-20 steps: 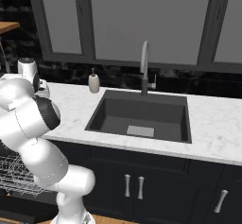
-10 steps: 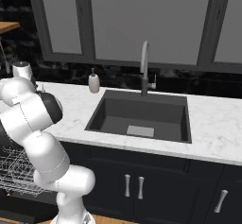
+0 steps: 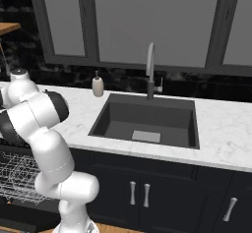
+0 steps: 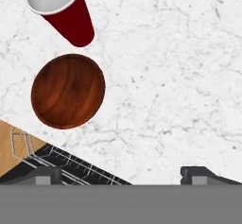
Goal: Pick up the cup and bowl from the counter, place them in the dishwasher, and close the dishwasher door.
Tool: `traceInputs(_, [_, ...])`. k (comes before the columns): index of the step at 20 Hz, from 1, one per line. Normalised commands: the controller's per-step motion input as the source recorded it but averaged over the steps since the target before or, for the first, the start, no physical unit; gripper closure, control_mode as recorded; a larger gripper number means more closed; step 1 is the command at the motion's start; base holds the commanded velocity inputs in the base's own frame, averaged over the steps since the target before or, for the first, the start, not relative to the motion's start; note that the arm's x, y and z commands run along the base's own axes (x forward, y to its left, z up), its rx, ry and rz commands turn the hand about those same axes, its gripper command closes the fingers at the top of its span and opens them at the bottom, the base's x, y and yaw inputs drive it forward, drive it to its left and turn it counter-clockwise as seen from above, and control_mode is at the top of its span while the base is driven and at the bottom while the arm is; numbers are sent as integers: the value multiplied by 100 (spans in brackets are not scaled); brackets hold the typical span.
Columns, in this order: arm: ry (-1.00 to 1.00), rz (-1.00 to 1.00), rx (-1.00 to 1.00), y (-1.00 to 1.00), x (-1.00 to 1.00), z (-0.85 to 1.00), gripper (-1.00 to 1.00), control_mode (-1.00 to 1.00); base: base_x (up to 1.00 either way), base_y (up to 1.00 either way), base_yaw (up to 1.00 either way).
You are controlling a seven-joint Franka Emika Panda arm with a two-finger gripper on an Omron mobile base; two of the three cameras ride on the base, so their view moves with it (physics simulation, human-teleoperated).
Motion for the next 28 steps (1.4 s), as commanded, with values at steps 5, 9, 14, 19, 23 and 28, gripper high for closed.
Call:
traceInputs(5, [0,0,-1,8,12,-15,-100,-100,0,0,0])
traceInputs(9, [0,0,-2,23,8,-22,-100,-100,0,0,0])
traceInputs(14, [0,0,0,34,4,-25,-100,-100,0,0,0])
traceInputs(19, [0,0,0,39,14,-27,-100,-100,0,0,0])
traceInputs(23, [0,0,-1,13,25,-24,-100,-100,0,0,0])
traceInputs(28, [0,0,0,0,20,-25,-100,-100,0,0,0])
